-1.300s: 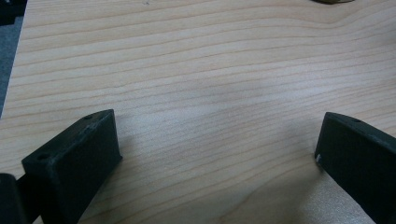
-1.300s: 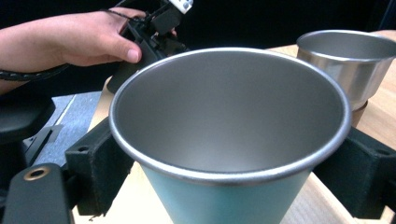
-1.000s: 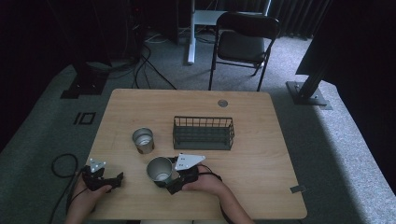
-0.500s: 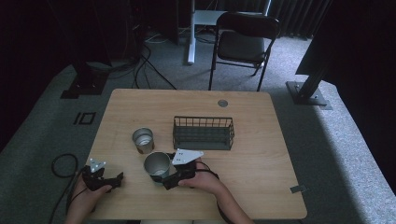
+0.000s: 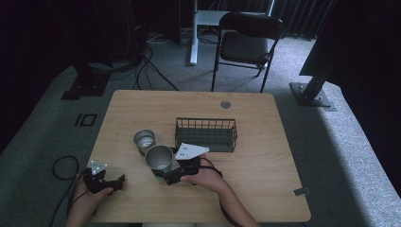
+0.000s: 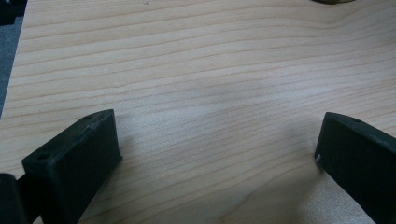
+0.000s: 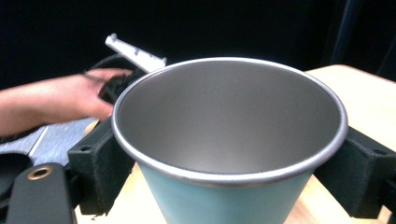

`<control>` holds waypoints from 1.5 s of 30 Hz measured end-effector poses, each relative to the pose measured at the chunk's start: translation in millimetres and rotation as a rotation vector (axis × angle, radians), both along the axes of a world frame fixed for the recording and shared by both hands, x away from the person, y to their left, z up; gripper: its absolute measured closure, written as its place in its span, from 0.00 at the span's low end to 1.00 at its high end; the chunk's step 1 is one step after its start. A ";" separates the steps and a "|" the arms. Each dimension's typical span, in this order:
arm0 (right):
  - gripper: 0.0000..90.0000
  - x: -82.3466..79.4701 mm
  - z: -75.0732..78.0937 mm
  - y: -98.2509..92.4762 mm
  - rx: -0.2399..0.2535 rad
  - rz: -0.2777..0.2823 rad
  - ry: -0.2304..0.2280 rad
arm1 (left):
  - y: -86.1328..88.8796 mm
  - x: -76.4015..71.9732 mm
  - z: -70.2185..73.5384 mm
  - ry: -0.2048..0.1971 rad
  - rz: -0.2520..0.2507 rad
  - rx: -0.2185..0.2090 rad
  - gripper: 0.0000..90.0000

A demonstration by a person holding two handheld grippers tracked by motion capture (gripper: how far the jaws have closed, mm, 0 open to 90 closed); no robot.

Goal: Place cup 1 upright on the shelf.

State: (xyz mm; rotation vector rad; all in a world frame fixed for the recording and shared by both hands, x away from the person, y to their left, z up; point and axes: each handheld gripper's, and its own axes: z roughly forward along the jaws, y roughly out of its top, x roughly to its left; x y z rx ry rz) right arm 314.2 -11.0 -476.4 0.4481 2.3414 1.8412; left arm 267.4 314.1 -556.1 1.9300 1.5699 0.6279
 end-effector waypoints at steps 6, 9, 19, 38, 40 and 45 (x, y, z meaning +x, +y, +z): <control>0.14 4.3 13.8 -2.0 0.015 -0.027 0.009 | 0.1 0.0 0.0 -0.001 -0.001 0.000 0.00; 0.14 7.3 23.7 -4.5 0.028 -0.047 0.004 | 0.1 0.0 0.0 0.000 0.000 0.000 0.00; 0.14 17.8 53.6 -15.1 0.070 -0.139 -0.039 | 0.1 0.0 0.0 0.000 -0.001 0.000 0.00; 0.14 44.6 68.8 -50.8 0.070 -0.459 -0.086 | 0.1 0.0 -0.1 -0.001 0.000 0.001 0.00; 0.14 48.1 68.6 -54.9 0.067 -0.495 -0.088 | 0.0 0.0 -0.1 -0.001 0.000 0.000 0.00; 0.14 54.5 67.3 -63.1 0.053 -0.551 -0.094 | 0.1 0.1 -0.1 -0.001 0.000 0.000 0.00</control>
